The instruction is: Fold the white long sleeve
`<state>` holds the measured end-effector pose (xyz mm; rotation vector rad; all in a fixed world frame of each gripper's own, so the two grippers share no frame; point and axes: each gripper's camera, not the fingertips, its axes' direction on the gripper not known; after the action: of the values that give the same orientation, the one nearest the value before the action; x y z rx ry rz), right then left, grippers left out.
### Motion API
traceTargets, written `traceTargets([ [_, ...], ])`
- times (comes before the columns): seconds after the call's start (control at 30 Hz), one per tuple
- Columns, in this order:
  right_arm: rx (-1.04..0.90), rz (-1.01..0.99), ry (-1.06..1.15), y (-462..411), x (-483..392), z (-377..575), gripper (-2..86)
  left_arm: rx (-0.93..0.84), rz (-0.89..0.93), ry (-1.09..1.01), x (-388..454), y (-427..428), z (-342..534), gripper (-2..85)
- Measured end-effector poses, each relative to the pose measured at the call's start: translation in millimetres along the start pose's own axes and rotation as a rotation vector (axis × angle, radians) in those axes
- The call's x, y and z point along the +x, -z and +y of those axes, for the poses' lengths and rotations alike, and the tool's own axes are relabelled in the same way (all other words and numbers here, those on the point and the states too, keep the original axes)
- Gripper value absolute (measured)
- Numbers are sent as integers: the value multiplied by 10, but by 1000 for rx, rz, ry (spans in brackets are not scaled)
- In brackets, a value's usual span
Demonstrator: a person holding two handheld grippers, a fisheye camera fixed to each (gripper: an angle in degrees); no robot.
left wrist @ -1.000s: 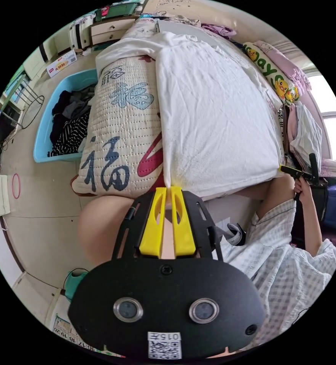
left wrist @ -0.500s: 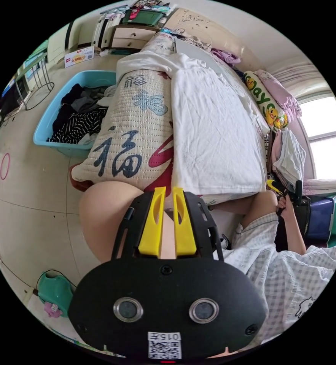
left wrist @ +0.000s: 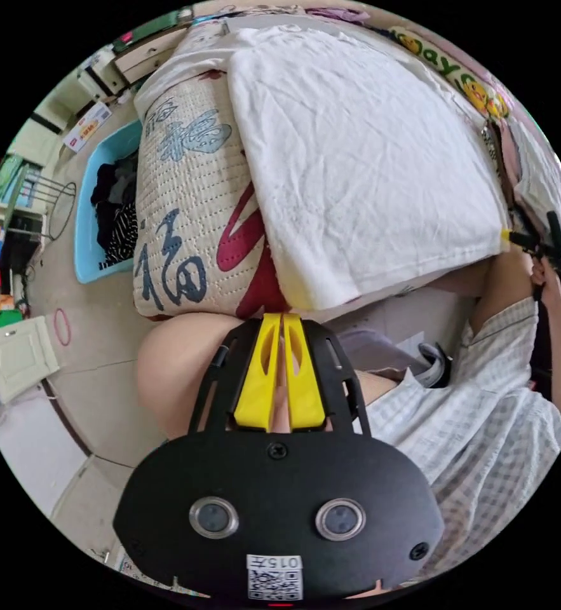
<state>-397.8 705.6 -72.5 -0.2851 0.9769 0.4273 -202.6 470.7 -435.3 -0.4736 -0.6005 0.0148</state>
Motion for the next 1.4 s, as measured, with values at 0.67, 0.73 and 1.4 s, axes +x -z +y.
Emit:
traceTargets([
  [0.67, 97, -22, 3, 92, -102, 48, 71, 363, 249, 237, 237, 952, 709, 81],
  [0.73, 57, 57, 22, 58, -240, -42, 73, 292, 256, 230, 293, 875, 624, 78],
  [1.4, 3, 248, 98, 398, -583, -148, 70, 189, -363, 37, 1597, 1164, 652, 44],
])
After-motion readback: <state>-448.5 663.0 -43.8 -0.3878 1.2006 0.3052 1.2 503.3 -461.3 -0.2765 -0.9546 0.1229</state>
